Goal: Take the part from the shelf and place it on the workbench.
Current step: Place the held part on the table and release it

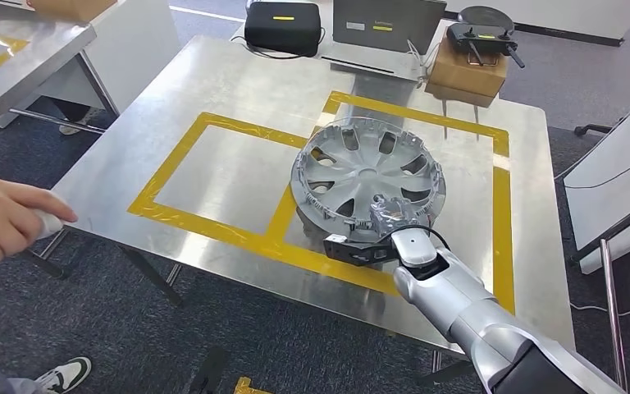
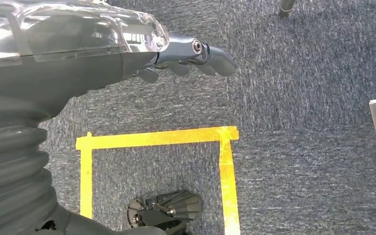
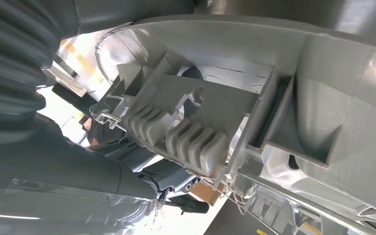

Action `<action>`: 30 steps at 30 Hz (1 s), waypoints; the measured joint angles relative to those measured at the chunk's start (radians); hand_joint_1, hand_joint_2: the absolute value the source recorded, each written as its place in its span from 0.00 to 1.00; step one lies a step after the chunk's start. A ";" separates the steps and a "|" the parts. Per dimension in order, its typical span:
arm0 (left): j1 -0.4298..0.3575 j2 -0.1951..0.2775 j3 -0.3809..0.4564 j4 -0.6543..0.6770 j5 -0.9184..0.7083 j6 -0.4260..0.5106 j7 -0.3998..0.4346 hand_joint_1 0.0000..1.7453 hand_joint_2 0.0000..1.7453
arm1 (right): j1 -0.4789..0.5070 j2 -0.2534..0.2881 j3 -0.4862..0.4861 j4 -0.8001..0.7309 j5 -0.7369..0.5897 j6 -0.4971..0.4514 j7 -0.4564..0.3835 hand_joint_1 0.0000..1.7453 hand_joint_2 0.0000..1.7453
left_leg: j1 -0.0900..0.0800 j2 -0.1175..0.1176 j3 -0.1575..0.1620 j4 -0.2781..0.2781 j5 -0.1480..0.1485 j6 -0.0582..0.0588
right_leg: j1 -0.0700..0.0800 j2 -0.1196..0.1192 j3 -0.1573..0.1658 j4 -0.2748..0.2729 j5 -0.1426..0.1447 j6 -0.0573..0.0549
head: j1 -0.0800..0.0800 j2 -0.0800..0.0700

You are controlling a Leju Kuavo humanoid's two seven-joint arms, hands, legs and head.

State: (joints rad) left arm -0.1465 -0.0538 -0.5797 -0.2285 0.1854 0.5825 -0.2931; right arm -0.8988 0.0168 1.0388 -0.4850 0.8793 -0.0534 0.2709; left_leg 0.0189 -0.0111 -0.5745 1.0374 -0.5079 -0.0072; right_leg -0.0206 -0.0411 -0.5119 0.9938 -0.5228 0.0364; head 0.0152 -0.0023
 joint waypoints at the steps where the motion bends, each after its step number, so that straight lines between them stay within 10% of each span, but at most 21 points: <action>1: 0.000 0.000 0.000 0.000 0.000 0.000 0.000 0.00 1.00 | -0.001 0.000 0.001 0.002 0.000 0.000 0.000 1.00 1.00 | 0.000 0.001 0.000 0.000 0.000 0.000 | 0.000 0.000 0.000 0.000 0.000 0.000 | 0.000 0.000; 24: 0.012 0.007 -0.025 0.000 0.017 -0.050 -0.004 0.00 1.00 | -0.032 -0.064 0.008 0.035 -0.045 0.031 0.111 1.00 1.00 | -0.001 0.007 0.003 0.000 0.000 0.000 | -0.001 0.002 0.003 -0.003 0.003 0.003 | 0.000 0.000; 28: 0.012 0.009 -0.026 0.000 0.016 -0.075 -0.003 0.00 1.00 | -0.029 -0.104 -0.001 0.040 -0.074 0.031 0.163 0.00 1.00 | -0.001 0.003 0.004 0.000 0.000 0.001 | -0.001 0.002 0.004 -0.005 0.003 0.003 | 0.000 0.000; 30: 0.011 0.009 -0.029 0.000 0.010 -0.092 0.002 0.00 1.00 | -0.024 -0.120 -0.008 0.040 -0.086 0.025 0.165 0.00 1.00 | 0.000 0.003 0.004 0.000 0.000 0.001 | -0.001 0.002 0.006 -0.006 0.003 0.003 | 0.000 0.000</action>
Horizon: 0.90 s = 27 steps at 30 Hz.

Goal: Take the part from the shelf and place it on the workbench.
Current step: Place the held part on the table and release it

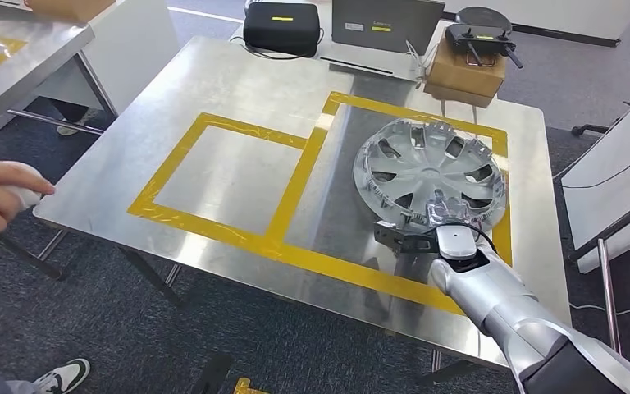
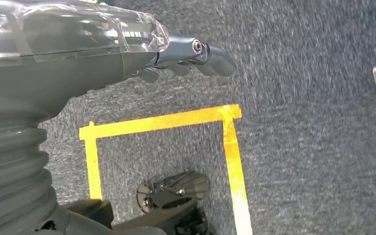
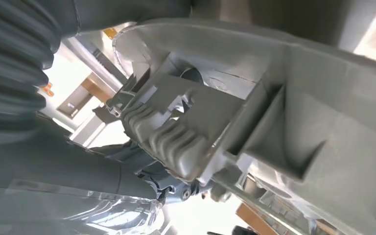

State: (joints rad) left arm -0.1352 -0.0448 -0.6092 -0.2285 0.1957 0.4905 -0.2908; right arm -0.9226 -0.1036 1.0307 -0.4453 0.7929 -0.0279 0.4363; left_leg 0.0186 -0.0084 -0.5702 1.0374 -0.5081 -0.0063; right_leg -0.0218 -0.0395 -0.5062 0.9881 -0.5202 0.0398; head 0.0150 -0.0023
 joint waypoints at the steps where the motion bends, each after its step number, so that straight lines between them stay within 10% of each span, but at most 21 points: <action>1: -0.001 0.000 -0.002 0.000 -0.003 -0.004 0.004 0.00 1.00 | 0.002 -0.006 -0.004 0.000 -0.002 -0.003 0.000 0.00 1.00 | 0.000 -0.001 0.000 0.000 0.000 0.000 | 0.000 0.000 0.001 -0.001 0.000 0.000 | 0.000 0.000; 4: -0.003 0.000 -0.008 0.000 -0.012 -0.006 0.019 0.00 1.00 | 0.003 -0.019 -0.011 -0.001 -0.004 -0.006 0.000 0.00 1.00 | 0.000 -0.003 0.001 0.000 0.000 0.000 | 0.000 0.000 0.003 -0.001 0.000 0.000 | 0.000 0.000; 8: -0.003 0.000 -0.021 0.000 -0.019 -0.007 0.032 0.00 1.00 | 0.003 -0.027 -0.016 -0.001 -0.015 -0.018 -0.007 0.00 0.00 | 0.000 -0.003 0.002 0.000 0.000 0.001 | 0.000 0.000 0.005 -0.003 0.000 0.001 | 0.000 0.000; 27: -0.010 0.001 -0.046 0.000 0.015 -0.003 0.026 0.00 1.00 | 0.037 0.004 -0.158 -0.115 -0.413 -0.308 -0.269 0.00 0.00 | 0.000 0.022 -0.007 -0.001 0.001 0.003 | 0.000 0.012 -0.008 0.002 0.006 0.004 | 0.000 0.000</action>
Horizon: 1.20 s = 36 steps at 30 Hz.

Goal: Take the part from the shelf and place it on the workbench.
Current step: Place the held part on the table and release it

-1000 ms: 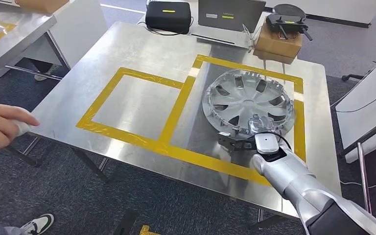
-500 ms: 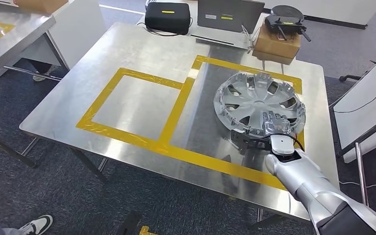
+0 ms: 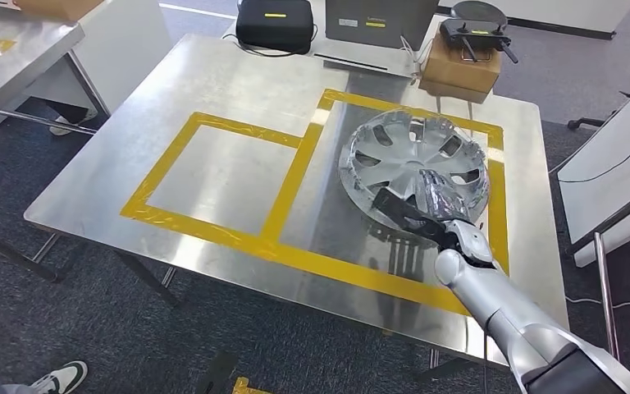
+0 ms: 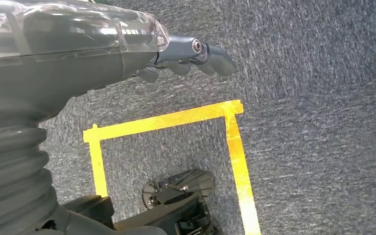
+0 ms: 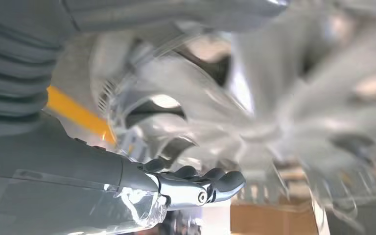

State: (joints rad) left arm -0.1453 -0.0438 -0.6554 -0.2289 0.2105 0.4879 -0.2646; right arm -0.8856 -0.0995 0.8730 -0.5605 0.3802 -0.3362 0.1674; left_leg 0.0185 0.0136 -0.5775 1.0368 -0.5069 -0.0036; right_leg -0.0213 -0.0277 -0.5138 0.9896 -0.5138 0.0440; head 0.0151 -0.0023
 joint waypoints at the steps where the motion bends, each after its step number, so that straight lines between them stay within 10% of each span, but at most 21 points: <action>1: 0.000 0.000 0.000 0.000 0.004 0.002 -0.002 0.00 1.00 | 0.000 0.000 -0.011 -0.028 -0.027 -0.009 0.001 0.00 0.00 | 0.000 0.001 0.000 0.000 0.000 0.000 | 0.000 0.000 -0.001 0.000 0.000 -0.001 | 0.000 0.000; 11: 0.001 0.000 0.000 0.000 0.014 0.007 -0.007 0.00 1.00 | 0.022 -0.009 -0.081 -0.218 -0.125 -0.053 -0.035 0.00 0.00 | 0.000 -0.002 -0.001 0.000 -0.001 -0.001 | 0.000 0.001 -0.002 0.000 -0.001 -0.002 | 0.000 0.000; 15: 0.012 0.000 0.000 0.000 0.058 0.031 -0.036 0.00 1.00 | 0.095 -0.015 -0.136 -0.389 -0.453 -0.171 -0.235 0.00 1.00 | 0.000 -0.006 -0.001 0.000 -0.001 -0.002 | 0.000 -0.001 -0.001 0.000 -0.002 -0.002 | 0.000 0.000; 24: 0.070 0.001 0.001 0.003 0.152 0.061 -0.103 0.00 1.00 | 0.372 -0.117 -0.301 -1.230 -0.725 -0.301 -0.374 0.00 1.00 | 0.000 -0.037 -0.002 0.000 -0.003 -0.003 | 0.000 -0.021 0.001 -0.003 -0.012 0.001 | 0.002 0.000; 36: 0.073 0.008 0.003 0.008 0.201 0.050 -0.067 0.00 1.00 | 0.670 -0.167 -0.384 -1.771 -0.837 -0.172 -0.653 0.00 1.00 | 0.000 -0.034 -0.002 0.000 -0.005 -0.004 | 0.000 -0.020 0.001 -0.003 -0.013 0.001 | 0.001 0.000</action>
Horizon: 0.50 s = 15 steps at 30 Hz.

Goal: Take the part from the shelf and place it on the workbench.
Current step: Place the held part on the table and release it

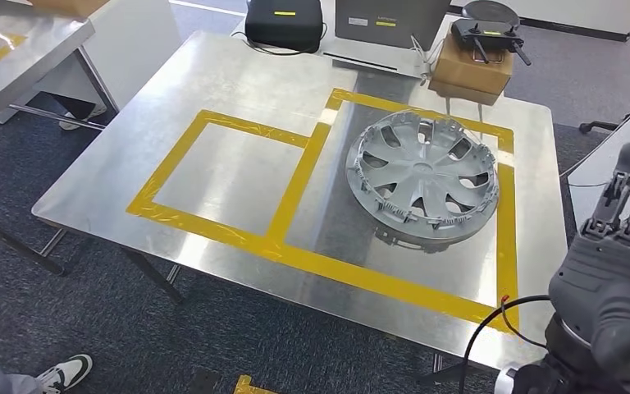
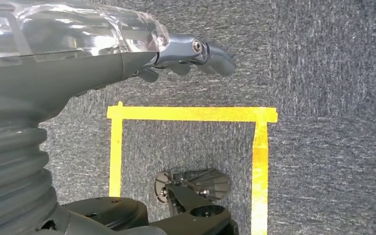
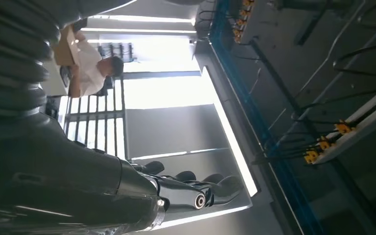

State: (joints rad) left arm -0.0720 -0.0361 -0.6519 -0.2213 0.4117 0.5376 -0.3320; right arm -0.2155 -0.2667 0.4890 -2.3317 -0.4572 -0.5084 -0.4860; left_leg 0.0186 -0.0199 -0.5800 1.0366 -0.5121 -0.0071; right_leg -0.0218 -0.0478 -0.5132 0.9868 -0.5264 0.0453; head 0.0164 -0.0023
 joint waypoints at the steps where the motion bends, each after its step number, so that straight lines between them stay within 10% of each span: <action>1: 0.000 0.000 0.000 0.000 0.002 -0.004 0.001 0.00 1.00 | 0.023 -0.001 -0.004 -0.026 -0.009 0.000 -0.005 0.00 1.00 | 0.000 0.001 0.000 0.000 0.000 0.000 | 0.000 0.000 0.000 0.000 0.000 0.000 | 0.000 0.000; 6: -0.001 0.001 0.000 0.000 0.003 -0.027 0.019 0.00 1.00 | 0.147 -0.007 -0.046 -0.099 -0.149 0.030 -0.015 0.00 1.00 | 0.000 0.007 0.001 0.000 -0.001 0.001 | 0.000 0.002 0.000 0.000 -0.001 -0.001 | 0.000 0.000; 10: -0.001 0.001 0.000 0.000 -0.002 -0.034 0.045 0.00 0.00 | 0.219 -0.011 -0.078 -0.099 -0.236 0.063 -0.018 0.00 1.00 | 0.000 0.016 0.001 -0.001 -0.002 0.002 | 0.000 0.007 0.000 0.000 0.000 -0.001 | 0.000 0.000; 15: -0.002 0.007 0.000 0.000 0.027 -0.044 0.018 0.00 0.00 | 0.260 -0.011 -0.120 -0.087 -0.295 0.115 -0.041 0.00 1.00 | 0.000 0.024 0.003 -0.001 -0.004 0.004 | 0.000 0.013 0.000 0.000 0.000 -0.001 | 0.000 0.000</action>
State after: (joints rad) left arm -0.0743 -0.0296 -0.6518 -0.2213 0.4392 0.4937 -0.3142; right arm 0.0449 -0.2777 0.3692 -2.4187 -0.7527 -0.3935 -0.5273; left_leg 0.0183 0.0037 -0.5774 1.0361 -0.5162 -0.0035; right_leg -0.0217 -0.0351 -0.5129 0.9871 -0.5267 0.0445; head 0.0165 -0.0023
